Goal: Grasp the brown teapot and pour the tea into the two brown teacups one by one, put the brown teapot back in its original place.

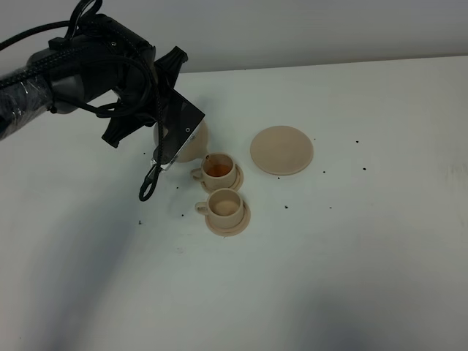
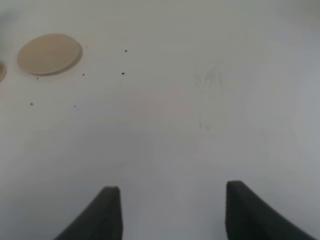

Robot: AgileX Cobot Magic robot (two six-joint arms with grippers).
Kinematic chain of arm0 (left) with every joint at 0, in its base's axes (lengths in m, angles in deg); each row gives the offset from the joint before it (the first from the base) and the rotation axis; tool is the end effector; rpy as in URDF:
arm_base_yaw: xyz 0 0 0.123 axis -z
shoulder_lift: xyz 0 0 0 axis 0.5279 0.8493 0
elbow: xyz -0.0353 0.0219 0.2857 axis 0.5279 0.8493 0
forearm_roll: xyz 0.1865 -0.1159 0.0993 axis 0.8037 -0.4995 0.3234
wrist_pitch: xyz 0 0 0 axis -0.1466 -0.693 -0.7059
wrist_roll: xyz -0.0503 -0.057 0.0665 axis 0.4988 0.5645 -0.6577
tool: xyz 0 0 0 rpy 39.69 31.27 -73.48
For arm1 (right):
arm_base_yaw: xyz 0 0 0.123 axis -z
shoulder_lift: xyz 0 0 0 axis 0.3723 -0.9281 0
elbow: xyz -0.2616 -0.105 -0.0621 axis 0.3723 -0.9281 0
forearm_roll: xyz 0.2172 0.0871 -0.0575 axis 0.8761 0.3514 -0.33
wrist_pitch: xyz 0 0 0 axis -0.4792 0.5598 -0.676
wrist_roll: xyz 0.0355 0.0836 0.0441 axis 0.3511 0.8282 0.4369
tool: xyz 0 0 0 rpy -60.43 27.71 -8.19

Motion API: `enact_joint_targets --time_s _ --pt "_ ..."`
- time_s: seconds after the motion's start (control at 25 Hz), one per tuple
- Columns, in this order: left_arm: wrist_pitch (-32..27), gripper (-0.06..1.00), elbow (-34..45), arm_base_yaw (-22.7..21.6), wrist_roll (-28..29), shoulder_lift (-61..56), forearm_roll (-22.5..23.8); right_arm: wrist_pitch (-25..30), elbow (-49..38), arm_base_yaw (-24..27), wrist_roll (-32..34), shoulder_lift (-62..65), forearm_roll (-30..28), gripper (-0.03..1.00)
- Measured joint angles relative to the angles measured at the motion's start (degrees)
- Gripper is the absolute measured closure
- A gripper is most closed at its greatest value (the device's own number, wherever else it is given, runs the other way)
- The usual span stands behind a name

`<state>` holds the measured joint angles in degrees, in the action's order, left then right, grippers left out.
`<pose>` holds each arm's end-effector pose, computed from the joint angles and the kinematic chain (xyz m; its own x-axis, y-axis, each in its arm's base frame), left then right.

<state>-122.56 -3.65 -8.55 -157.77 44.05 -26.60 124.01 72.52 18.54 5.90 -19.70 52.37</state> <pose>0.4253 -0.1583 0.2076 0.5345 0.7587 0.3725 0.6232 -0.6515 0.4326 -0.0104 0.0095 0.2651 -0.4555 -0.0442 -0.8891 -0.1554 0.9874 0.0306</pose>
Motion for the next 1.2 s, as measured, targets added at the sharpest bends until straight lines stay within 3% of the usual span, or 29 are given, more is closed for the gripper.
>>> enact_joint_targets --time_s 1.2 --pt "3.0 0.79 0.0 0.0 -0.1 0.0 0.3 0.0 0.0 0.0 0.0 0.0 0.0 0.48"
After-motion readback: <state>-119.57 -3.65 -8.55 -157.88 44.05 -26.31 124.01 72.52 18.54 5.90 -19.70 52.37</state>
